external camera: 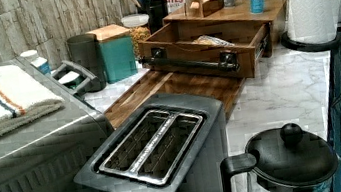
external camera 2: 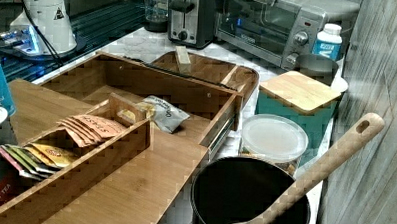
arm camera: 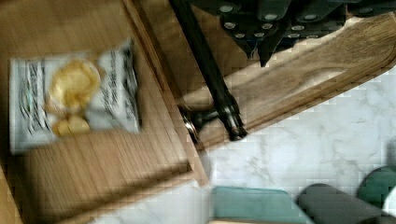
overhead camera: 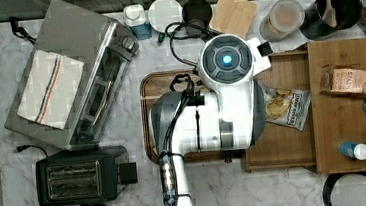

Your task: Close the drawer.

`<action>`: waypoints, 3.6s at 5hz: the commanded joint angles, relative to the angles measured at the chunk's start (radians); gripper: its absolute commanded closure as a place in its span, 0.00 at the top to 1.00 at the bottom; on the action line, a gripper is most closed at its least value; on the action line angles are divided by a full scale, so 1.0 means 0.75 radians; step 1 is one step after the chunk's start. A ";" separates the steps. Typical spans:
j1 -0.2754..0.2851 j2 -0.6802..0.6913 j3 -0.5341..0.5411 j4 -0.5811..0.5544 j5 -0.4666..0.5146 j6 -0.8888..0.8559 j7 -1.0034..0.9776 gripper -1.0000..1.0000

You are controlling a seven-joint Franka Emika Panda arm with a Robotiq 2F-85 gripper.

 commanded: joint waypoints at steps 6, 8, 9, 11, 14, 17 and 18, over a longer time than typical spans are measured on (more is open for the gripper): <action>0.043 0.169 0.050 -0.434 -0.060 0.374 -0.324 0.00; 0.036 0.217 0.022 -0.462 -0.147 0.483 -0.285 0.00; 0.009 0.215 0.005 -0.432 -0.160 0.467 -0.333 0.00; -0.127 0.176 -0.060 -0.379 -0.173 0.544 -0.644 0.00; -0.386 0.277 -0.204 0.015 0.090 0.342 -1.178 0.00; -0.518 0.421 -0.342 0.176 0.053 0.446 -1.404 0.00; -0.462 0.388 -0.443 0.082 -0.106 0.583 -1.205 0.00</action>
